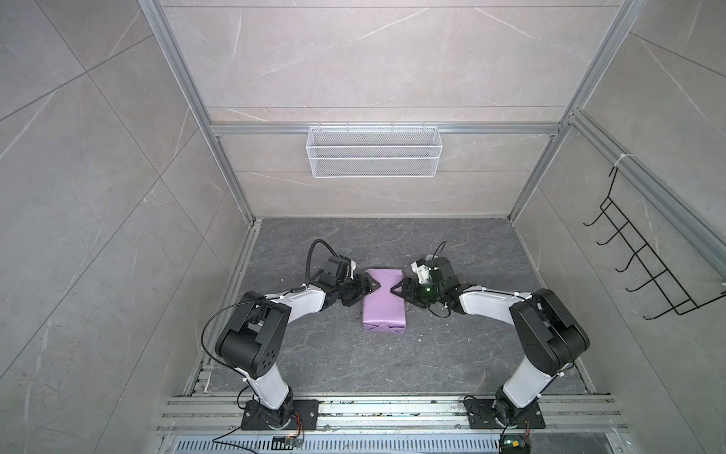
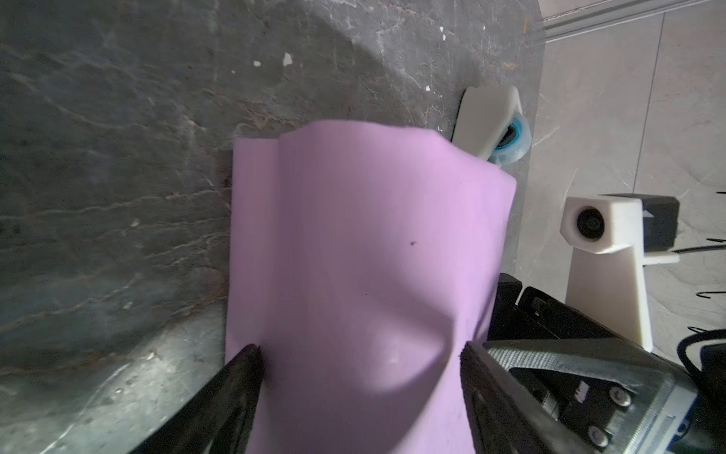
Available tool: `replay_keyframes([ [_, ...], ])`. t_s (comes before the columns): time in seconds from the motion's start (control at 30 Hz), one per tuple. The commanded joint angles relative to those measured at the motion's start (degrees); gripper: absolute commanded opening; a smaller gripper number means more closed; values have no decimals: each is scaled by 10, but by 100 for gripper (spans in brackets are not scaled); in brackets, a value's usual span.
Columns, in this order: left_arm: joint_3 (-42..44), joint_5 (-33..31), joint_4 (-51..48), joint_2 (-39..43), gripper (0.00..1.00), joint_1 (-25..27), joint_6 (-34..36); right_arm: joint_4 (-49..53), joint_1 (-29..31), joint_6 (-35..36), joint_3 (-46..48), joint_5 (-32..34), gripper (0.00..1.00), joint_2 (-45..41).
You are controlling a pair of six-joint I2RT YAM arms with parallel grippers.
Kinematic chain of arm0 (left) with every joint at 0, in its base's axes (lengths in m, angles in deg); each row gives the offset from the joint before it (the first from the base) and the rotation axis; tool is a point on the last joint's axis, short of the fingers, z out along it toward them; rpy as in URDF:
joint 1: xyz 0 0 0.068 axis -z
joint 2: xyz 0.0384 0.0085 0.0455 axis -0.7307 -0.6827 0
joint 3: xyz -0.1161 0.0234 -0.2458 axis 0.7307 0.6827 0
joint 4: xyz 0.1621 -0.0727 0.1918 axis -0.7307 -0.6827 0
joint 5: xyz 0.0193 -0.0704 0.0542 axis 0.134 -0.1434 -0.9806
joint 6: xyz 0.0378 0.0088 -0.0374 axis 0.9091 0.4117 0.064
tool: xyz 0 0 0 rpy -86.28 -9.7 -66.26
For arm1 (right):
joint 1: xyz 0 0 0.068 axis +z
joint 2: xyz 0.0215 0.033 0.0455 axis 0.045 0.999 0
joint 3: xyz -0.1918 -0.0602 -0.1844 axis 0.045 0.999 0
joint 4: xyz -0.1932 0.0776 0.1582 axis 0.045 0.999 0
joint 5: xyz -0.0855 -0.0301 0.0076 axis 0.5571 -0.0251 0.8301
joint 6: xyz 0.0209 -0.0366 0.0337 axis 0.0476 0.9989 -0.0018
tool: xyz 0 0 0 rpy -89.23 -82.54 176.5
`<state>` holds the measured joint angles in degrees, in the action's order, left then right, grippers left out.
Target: Wrap the gift box in paper
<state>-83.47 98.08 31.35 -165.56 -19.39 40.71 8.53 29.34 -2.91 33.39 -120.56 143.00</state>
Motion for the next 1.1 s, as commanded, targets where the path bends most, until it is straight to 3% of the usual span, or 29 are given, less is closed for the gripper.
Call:
replay_keyframes([
  [0.0, -19, 39, 40, 7, 80, 6, -21, -45, 4, -23, -24, -32, 70, -2],
  [0.63, -63, 36, 45, 71, 82, 6, -22, -69, 4, -20, -45, -20, 71, -68],
  [1.07, -43, 21, 30, 101, 80, 7, -3, -88, 15, -27, -35, -16, 70, -77],
])
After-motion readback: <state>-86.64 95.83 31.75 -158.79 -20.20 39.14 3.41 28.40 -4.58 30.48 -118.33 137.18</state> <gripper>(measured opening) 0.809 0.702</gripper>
